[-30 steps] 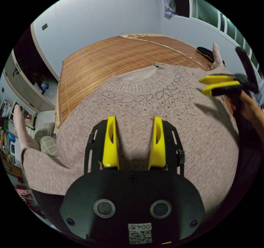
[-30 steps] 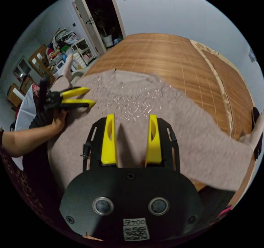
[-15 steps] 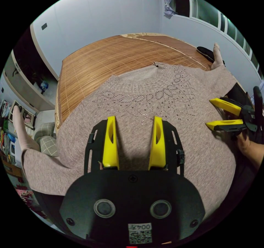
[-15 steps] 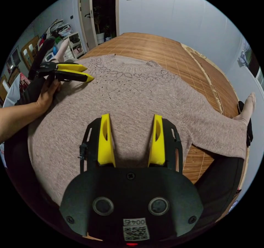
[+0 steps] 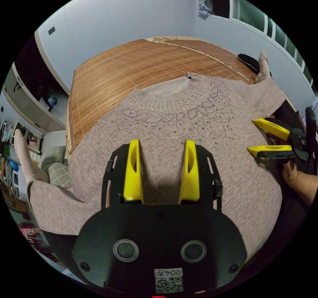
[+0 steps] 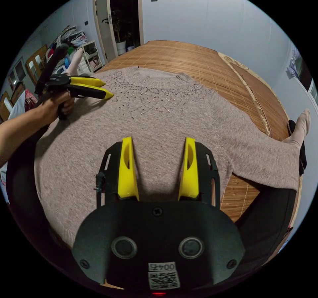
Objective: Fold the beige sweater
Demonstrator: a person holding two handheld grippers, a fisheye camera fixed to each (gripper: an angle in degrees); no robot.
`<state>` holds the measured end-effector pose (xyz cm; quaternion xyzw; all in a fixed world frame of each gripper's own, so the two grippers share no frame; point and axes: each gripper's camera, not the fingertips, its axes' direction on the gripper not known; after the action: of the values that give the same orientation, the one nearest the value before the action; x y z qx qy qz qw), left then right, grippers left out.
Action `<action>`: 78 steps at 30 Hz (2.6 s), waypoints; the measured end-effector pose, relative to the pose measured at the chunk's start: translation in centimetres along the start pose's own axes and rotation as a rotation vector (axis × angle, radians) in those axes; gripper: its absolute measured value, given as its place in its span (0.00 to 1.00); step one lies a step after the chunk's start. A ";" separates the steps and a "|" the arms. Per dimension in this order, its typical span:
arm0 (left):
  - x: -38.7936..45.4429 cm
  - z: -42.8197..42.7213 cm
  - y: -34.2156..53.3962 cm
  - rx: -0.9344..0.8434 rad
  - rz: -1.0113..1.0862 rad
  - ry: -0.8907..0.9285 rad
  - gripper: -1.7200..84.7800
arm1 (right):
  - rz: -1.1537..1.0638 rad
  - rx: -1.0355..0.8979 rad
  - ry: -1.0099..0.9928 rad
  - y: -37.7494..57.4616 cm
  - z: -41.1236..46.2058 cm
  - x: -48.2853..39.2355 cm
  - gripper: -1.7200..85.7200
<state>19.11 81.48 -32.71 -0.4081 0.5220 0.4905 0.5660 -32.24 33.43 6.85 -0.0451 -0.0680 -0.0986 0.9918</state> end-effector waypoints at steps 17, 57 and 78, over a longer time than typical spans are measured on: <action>-11.4 -2.7 6.7 -0.037 -0.293 -0.108 0.11 | 0.003 0.000 0.002 2.2 1.6 -0.2 0.26; -7.5 4.5 -14.6 0.091 -0.176 -0.071 0.02 | 0.005 0.004 0.011 3.8 3.1 -0.4 0.26; 4.3 9.1 -20.5 -0.026 0.023 -0.319 0.02 | 0.008 0.004 0.011 3.1 2.5 -0.5 0.25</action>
<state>40.84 87.05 -36.88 -0.3264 0.4238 0.5624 0.6305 -32.39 36.80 9.05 -0.0429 -0.0624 -0.0947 0.9926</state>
